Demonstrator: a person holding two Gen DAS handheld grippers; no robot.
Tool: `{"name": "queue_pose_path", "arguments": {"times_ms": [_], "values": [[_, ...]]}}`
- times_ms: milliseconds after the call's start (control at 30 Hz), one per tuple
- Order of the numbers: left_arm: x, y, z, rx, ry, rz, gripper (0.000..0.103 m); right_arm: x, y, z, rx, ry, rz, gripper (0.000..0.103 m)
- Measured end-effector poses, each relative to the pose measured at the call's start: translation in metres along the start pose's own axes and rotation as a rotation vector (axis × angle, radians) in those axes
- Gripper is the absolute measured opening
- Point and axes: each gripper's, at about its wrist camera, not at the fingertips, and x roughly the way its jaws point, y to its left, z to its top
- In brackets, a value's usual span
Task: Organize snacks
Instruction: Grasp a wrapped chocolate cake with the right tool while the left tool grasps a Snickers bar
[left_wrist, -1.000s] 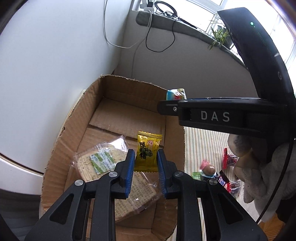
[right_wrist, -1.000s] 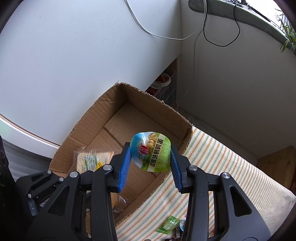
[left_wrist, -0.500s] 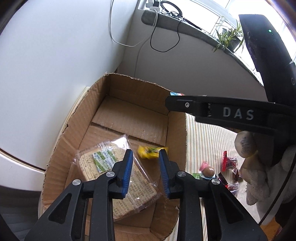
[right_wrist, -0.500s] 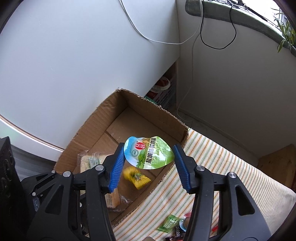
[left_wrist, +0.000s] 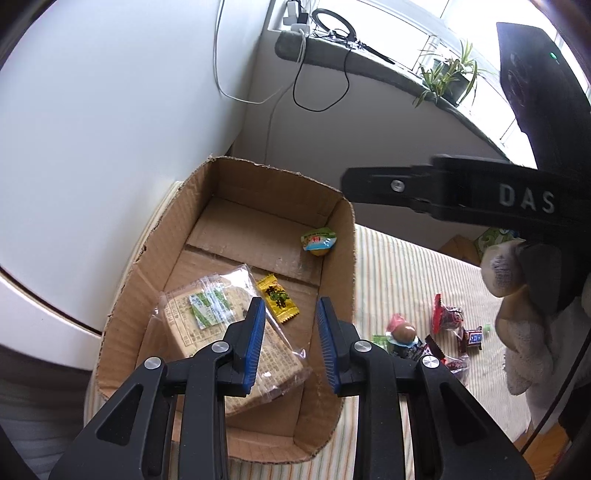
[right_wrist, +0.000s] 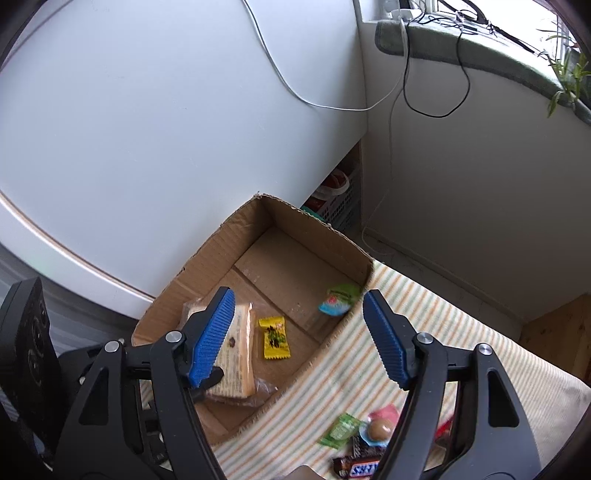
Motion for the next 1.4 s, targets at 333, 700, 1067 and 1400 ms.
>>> {"name": "queue_pose_path", "arguments": {"times_ms": [333, 700, 1067, 1400], "values": [[-0.018, -0.030, -0.012, 0.059, -0.012, -0.044, 0.027, -0.070, -0.036, -0.032, 0.060, -0.076, -0.044, 0.075], [-0.013, -0.074, -0.043, 0.157, 0.048, -0.121, 0.027, -0.114, -0.083, -0.107, 0.149, -0.072, -0.164, 0.075], [0.005, -0.110, -0.059, 0.236, 0.105, -0.176, 0.027, -0.123, -0.105, -0.190, 0.122, 0.018, -0.204, 0.075], [0.037, -0.133, -0.062, 0.297, 0.167, -0.208, 0.027, -0.090, -0.093, -0.199, -0.047, 0.104, -0.147, 0.075]]}}
